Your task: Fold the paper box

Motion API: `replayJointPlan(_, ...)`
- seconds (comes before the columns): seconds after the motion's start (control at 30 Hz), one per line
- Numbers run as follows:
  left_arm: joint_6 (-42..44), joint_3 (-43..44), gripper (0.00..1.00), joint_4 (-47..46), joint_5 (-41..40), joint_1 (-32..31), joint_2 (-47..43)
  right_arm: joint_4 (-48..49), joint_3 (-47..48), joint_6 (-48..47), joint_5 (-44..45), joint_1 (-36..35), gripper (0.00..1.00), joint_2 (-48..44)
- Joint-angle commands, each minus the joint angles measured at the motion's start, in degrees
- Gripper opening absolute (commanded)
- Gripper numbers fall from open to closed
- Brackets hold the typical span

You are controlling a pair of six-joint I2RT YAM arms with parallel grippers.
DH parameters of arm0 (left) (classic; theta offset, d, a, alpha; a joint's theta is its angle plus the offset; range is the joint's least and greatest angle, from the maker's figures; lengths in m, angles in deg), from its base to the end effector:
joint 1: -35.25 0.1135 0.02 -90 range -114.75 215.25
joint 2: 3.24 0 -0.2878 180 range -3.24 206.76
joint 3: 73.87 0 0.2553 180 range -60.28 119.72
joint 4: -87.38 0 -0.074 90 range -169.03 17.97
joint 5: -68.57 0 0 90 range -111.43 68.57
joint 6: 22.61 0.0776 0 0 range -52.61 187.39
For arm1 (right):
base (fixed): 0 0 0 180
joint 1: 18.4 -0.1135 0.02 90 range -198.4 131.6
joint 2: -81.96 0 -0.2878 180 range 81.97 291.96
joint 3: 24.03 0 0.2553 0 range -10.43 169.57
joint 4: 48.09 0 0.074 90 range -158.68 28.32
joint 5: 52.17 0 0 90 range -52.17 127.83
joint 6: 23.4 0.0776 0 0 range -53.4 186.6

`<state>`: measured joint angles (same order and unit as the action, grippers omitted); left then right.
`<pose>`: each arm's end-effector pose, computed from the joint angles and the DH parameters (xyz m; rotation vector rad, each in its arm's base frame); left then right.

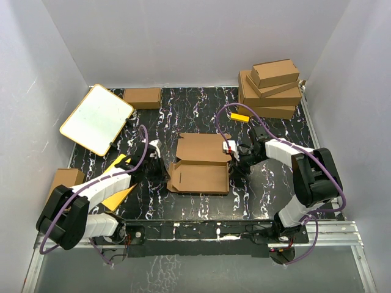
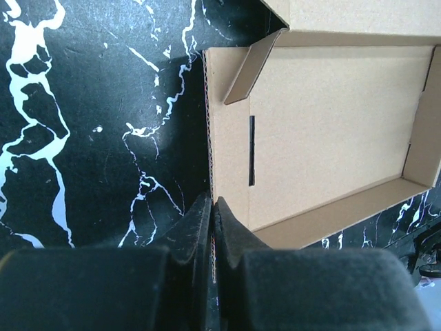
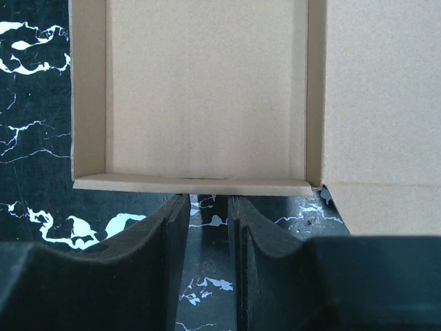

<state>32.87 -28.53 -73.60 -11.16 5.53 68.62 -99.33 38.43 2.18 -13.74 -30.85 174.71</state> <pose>0.2225 -0.1430 0.1657 -0.0128 2.4798 -0.7271 0.2528 0.1181 0.1513 -1.5885 1.8609 0.9825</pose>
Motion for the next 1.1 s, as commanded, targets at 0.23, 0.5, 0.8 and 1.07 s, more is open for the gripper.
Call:
replayJointPlan(0.23,0.3,1.8,0.0,-3.1,4.8,0.2,-1.9,0.3,1.0,-1.1,-4.1,-1.1,0.34,-0.3)
replayJointPlan(0.5,1.3,3.5,0.0,-2.5,6.0,-0.4,-1.7,0.2,1.1,-0.9,-4.6,-1.6,0.34,-0.3)
replayJointPlan(0.8,2.7,4.5,0.0,-2.5,5.8,-1.1,-1.7,0.1,1.6,-0.4,-6.1,-1.6,0.34,-0.5)
replayJointPlan(1.07,3.8,6.3,0.0,-2.9,5.8,-3.2,0.6,0.1,1.5,0.0,-7.0,-1.6,0.34,-0.4)
